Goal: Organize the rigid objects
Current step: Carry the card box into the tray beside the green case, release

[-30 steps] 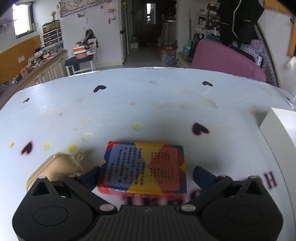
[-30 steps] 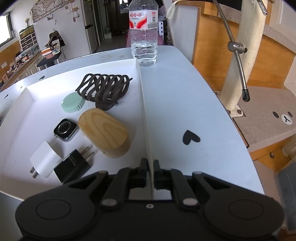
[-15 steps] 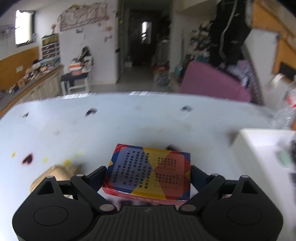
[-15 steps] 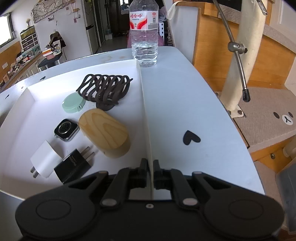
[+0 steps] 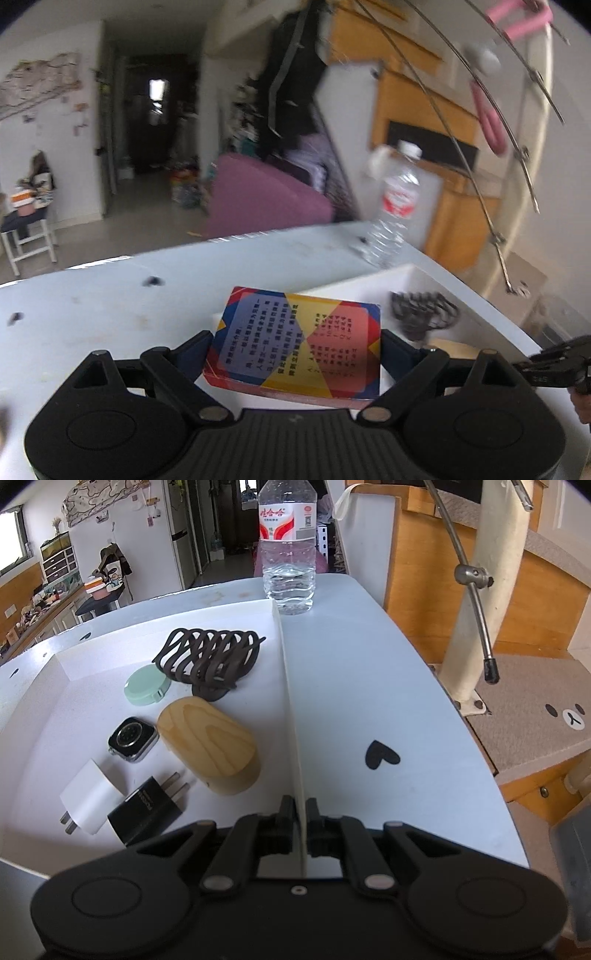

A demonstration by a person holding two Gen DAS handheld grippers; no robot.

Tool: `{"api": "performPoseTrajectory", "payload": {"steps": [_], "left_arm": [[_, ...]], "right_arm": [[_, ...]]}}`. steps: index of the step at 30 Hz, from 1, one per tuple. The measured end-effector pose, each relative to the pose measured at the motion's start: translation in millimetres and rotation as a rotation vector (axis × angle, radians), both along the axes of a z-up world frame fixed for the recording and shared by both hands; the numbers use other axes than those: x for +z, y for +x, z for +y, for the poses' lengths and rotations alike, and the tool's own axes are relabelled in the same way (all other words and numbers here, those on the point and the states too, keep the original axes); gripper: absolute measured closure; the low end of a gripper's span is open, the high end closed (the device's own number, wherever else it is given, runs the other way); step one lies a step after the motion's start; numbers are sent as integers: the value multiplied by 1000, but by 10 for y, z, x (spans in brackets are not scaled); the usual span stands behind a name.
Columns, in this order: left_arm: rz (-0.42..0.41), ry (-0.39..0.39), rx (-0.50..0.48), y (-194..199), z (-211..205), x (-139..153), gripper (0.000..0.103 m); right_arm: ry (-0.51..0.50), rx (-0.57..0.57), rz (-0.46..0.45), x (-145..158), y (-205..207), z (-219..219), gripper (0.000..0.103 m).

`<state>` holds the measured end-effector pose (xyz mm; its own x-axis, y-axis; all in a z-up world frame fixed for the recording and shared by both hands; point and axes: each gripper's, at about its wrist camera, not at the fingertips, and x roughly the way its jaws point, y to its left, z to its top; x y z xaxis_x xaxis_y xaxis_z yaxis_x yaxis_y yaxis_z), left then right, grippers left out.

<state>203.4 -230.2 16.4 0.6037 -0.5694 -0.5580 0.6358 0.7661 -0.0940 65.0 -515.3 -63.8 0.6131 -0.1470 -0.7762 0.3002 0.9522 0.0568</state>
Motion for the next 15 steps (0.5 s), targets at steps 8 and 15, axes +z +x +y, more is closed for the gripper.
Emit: {"api": "performPoseTrajectory", "payload": {"steps": [8, 15], "left_arm": [[105, 161, -27, 208, -735, -455, 10], [135, 226, 11, 483, -885, -703, 10]], "right_arm": [[5, 3, -4, -4, -7, -10, 97], [10, 10, -9, -4, -14, -23, 97]]}}
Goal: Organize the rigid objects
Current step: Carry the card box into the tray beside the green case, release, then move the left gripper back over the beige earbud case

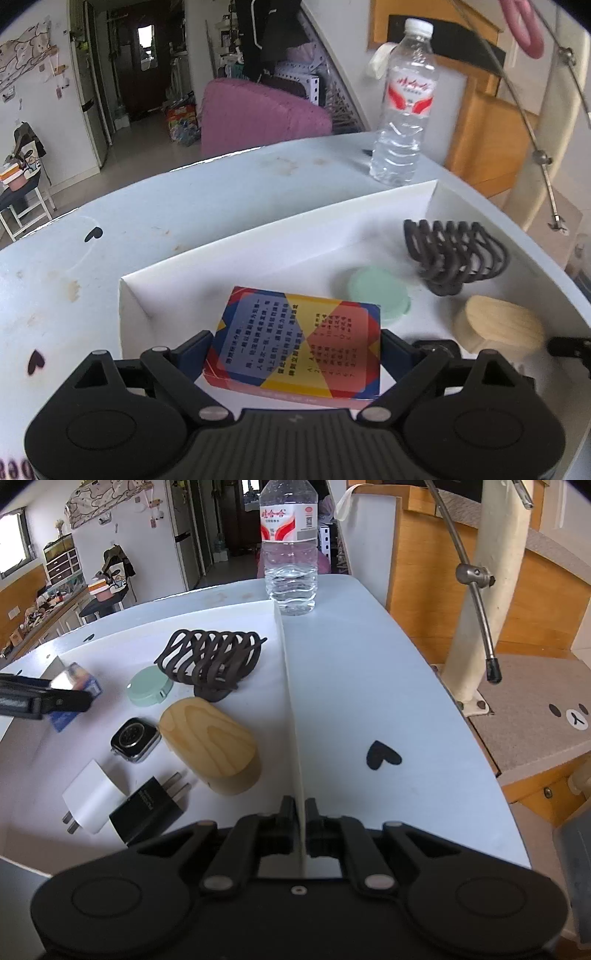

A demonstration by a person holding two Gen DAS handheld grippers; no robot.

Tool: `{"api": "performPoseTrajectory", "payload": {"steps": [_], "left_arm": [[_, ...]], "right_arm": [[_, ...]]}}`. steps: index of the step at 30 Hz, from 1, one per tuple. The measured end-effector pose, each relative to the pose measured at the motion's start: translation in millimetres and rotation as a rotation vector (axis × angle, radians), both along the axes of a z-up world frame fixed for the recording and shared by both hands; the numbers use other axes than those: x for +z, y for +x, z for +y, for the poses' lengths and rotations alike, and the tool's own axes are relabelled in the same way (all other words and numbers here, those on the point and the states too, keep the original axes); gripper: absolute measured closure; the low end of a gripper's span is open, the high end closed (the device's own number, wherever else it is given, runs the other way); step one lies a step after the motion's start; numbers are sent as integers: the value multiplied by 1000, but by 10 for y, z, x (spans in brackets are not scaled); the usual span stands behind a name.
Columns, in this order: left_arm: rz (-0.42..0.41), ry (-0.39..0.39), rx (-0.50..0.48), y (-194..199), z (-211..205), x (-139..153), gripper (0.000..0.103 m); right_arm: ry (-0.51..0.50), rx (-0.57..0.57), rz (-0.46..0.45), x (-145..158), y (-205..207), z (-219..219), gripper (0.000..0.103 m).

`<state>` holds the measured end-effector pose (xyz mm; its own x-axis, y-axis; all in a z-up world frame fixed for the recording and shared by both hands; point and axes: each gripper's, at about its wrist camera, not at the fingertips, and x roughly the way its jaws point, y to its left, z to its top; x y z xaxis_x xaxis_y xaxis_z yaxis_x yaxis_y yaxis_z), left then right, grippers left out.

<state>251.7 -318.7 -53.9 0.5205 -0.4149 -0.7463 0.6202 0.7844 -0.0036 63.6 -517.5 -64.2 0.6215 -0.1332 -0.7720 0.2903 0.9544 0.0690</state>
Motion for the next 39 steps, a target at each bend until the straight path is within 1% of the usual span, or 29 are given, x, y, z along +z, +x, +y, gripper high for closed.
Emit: {"api": "performPoseTrajectory", "payload": {"steps": [6, 11, 13, 19, 21, 23, 26, 30, 33, 39], "left_arm": [[4, 53, 18, 86, -92, -105, 10], [11, 64, 15, 127, -77, -179, 10], [12, 54, 15, 137, -68, -176, 10], [14, 58, 7, 134, -87, -183, 8], [33, 29, -3, 145, -62, -173, 0], [48, 12, 8, 145, -30, -163, 0], [40, 8, 23, 72, 15, -74, 0], [-13, -2, 0, -155, 102, 147, 0], [-24, -33, -23, -339, 183, 308, 0], [-85, -46, -43, -652, 361, 531, 0]], "right_arm": [[3, 0, -3, -1, -6, 0, 97], [5, 1, -3, -1, -4, -6, 97], [5, 1, -3, 2, -3, -7, 97], [6, -2, -4, 2, -3, -14, 97], [7, -3, -5, 1, -3, -14, 97], [8, -4, -6, -3, -4, -11, 97], [7, -3, -5, -4, -4, -10, 97], [5, 0, -5, -5, -7, -7, 97], [6, 0, -6, -7, -11, -6, 97], [0, 1, -4, -4, -12, 5, 97]]}}
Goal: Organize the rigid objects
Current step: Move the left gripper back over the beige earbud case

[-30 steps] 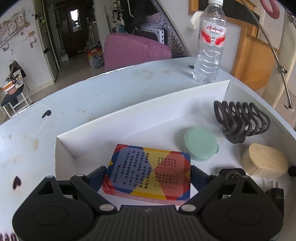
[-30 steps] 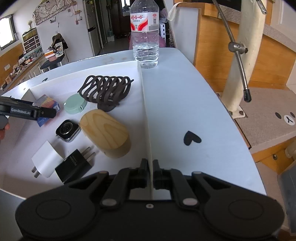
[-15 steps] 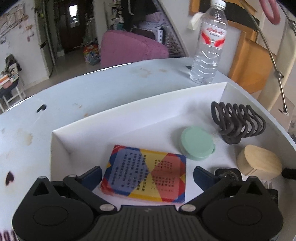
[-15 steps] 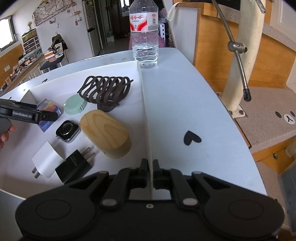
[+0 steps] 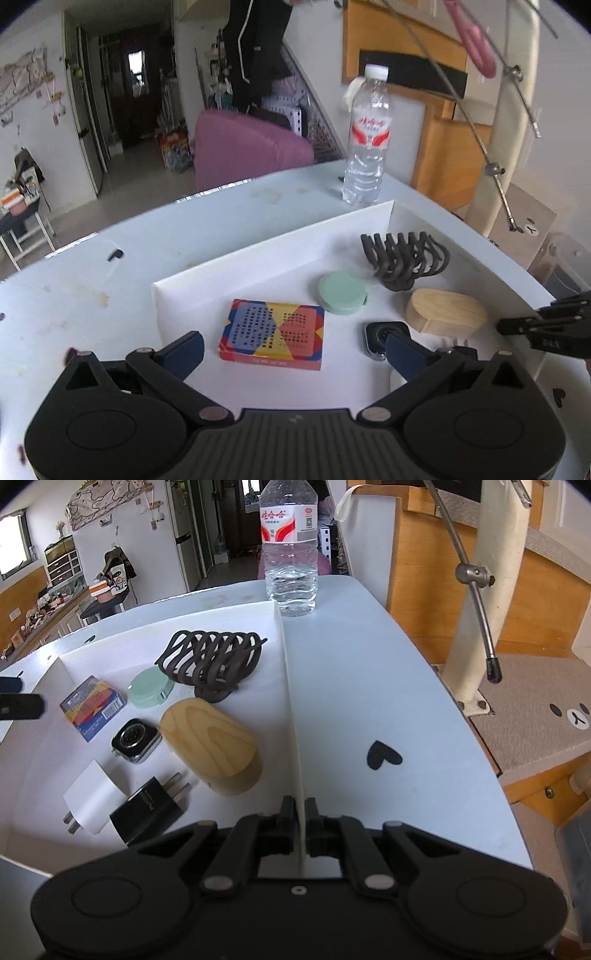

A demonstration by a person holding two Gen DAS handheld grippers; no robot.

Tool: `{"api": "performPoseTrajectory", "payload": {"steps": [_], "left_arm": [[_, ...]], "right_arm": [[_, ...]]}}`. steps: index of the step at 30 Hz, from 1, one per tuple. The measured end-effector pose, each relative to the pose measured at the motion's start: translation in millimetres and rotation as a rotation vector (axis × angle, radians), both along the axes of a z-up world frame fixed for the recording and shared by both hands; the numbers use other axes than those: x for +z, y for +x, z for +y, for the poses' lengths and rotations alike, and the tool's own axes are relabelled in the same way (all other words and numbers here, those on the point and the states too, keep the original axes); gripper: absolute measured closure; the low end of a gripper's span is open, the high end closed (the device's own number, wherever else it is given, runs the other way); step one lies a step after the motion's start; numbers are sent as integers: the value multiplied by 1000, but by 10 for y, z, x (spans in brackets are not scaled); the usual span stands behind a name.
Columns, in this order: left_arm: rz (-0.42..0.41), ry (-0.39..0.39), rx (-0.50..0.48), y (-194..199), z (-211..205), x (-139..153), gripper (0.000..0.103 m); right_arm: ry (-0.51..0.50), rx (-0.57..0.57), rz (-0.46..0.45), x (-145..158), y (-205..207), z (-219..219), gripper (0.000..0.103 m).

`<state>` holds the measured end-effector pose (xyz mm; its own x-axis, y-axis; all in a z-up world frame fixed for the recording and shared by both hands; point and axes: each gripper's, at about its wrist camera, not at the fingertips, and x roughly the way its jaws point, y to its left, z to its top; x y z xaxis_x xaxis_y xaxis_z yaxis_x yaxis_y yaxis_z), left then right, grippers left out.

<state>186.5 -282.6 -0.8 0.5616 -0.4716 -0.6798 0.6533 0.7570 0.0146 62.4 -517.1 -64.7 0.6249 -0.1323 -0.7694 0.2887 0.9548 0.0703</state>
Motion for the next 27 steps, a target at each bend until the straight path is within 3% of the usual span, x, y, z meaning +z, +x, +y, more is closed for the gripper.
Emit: {"api": "performPoseTrajectory", "payload": {"steps": [6, 13, 19, 27], "left_arm": [[-52, -19, 28, -163, 295, 151, 0], [-128, -35, 161, -260, 861, 242, 0], [-197, -20, 415, -235, 1468, 230, 0], [-127, -34, 829, -11, 2279, -20, 0]], "right_arm": [[-2, 1, 2, 2, 9, 1, 97], [-3, 0, 2, 0, 11, 1, 97], [-5, 2, 3, 2, 10, 2, 97], [-12, 2, 7, 8, 17, 10, 96]]}}
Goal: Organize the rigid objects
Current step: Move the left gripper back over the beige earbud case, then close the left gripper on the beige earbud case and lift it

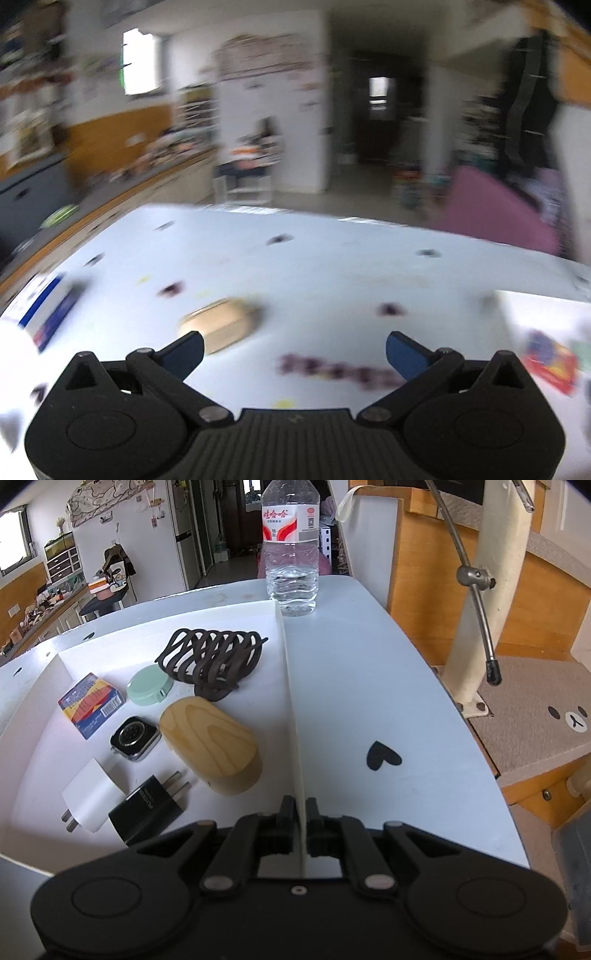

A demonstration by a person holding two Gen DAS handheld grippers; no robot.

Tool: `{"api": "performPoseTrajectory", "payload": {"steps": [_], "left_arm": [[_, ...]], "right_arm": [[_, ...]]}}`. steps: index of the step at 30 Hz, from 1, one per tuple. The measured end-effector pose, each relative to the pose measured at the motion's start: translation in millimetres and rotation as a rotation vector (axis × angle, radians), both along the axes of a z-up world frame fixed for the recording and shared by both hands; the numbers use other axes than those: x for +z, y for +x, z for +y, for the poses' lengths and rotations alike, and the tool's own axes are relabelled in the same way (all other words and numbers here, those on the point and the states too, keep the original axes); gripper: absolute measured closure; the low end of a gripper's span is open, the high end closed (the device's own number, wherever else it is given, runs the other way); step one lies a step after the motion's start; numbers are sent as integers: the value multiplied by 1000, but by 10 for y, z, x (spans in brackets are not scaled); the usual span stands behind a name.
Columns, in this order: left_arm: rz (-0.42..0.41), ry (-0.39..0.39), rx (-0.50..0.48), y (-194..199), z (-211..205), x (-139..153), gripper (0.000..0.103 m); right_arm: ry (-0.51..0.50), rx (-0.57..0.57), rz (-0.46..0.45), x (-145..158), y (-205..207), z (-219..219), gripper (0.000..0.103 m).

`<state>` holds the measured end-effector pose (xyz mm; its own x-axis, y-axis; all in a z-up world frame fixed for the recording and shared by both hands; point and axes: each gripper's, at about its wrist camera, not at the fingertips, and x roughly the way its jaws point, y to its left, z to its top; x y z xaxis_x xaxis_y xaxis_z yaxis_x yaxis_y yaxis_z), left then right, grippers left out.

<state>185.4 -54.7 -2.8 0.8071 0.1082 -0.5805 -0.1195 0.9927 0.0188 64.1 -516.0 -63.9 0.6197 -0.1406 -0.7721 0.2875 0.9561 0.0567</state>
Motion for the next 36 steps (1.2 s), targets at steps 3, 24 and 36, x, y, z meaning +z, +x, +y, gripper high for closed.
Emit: {"api": "performPoseTrajectory", "payload": {"steps": [3, 24, 36], "left_arm": [[45, -19, 139, 68, 249, -192, 0], [23, -109, 382, 974, 560, -718, 0], [-15, -114, 261, 897, 542, -736, 19]], "right_arm": [[1, -1, -1, 1, -1, -2, 96], [9, -5, -10, -8, -14, -7, 96], [9, -7, -11, -9, -16, -1, 96]]}}
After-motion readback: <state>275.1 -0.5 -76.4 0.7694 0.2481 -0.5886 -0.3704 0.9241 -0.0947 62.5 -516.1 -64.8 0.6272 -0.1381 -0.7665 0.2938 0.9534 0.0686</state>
